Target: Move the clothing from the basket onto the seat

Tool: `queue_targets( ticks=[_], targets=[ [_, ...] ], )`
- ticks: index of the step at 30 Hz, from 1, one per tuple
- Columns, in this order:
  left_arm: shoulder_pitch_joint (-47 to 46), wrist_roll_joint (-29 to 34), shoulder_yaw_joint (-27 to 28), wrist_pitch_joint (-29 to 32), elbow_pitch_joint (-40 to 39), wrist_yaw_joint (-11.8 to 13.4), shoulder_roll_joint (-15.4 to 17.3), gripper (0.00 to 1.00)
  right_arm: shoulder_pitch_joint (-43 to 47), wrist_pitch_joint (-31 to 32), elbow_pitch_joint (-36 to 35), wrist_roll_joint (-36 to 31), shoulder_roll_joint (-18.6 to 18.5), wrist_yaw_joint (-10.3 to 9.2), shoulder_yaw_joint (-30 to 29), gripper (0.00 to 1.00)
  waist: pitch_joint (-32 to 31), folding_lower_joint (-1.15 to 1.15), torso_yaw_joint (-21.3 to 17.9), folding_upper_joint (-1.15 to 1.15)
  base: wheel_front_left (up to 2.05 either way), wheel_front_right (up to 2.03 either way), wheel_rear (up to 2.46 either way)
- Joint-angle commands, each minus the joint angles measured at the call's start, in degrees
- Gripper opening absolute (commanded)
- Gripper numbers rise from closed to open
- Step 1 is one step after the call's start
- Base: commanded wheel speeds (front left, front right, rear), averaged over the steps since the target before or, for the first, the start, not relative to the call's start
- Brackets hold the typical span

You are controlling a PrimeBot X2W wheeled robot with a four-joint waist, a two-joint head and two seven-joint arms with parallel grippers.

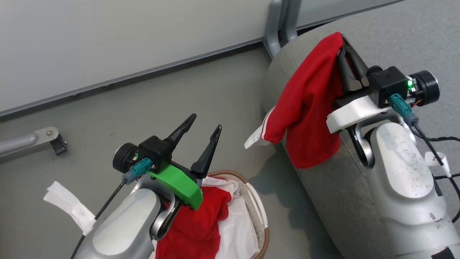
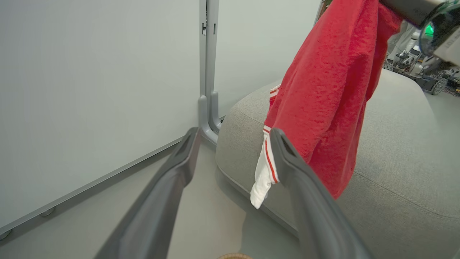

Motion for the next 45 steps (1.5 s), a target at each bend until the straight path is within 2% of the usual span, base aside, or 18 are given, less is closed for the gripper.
queue_targets(
  ticks=[1, 8, 13, 18, 25, 28, 36, 41, 45],
  targets=[
    [-0.54, 0.72, 0.25, -0.04, 0.1, -0.33, 0.03, 1.0, -0.58, -0.18, -0.55, -0.24, -0.14, -0.08, -0.39, 0.0, 4.13, 0.0, -6.57, 0.0, 0.0, 0.0, 0.0],
    [-2.66, 2.19, -0.65, -0.03, 1.27, -0.93, -0.19, 1.0, 1.0, -0.17, -1.67, -0.58, -0.09, -0.08, -2.67, 0.0, 7.64, 0.0, -13.21, 0.0, 0.0, 0.0, 0.0],
    [-4.21, 3.21, -1.84, -0.04, 1.86, -1.32, -0.26, 1.0, 1.39, -0.17, -1.83, -0.75, -0.1, -0.08, -2.68, 0.0, 9.49, 0.0, -15.5, 0.0, 0.0, 0.0, 0.0],
    [-5.49, 3.94, -2.81, -0.04, 1.36, -1.37, -0.92, 1.0, 1.29, -0.17, -1.99, -1.2, -0.13, -0.08, -4.0, 0.0, 10.87, 0.0, -14.84, 0.0, 0.0, 0.0, 0.0],
    [-7.03, 4.41, -3.66, -0.03, 1.28, -1.55, -1.2, 1.0, -2.55, -0.18, -0.19, -3.26, -0.67, -0.08, -7.04, 0.0, 12.91, 0.0, -10.76, 0.0, 0.0, 0.0, 0.0],
    [-7.51, 4.72, -3.93, -0.04, 1.1, -1.57, -1.56, 1.0, -6.3, -0.17, 0.85, -3.85, -2.61, -0.08, -8.03, 0.0, 13.9, 0.0, -8.54, 0.0, 0.0, 0.0, 0.0],
    [-8.72, 5.56, -4.26, -0.03, 0.08, -1.48, -2.77, 1.0, -21.36, -0.17, 7.01, -5.35, -13.25, -0.08, -11.28, 0.0, 17.86, 0.0, -2.24, 0.0, 0.0, 0.0, 0.0],
    [-10.06, 6.7, -4.34, 0.12, -0.5, -0.84, -2.05, 1.0, -32.28, 2.18, 11.85, -7.29, -19.0, -0.09, -13.61, 0.0, 21.45, 0.0, 0.57, 0.0, 0.0, 0.0, 0.0],
    [-11.21, 7.11, -4.26, 0.24, -1.18, -0.59, -1.77, 1.0, -37.19, 3.25, 14.44, -9.77, -21.95, -0.08, -15.34, 0.0, 24.16, 0.0, 2.42, 0.0, 0.0, 0.0, 0.0]
  ],
)
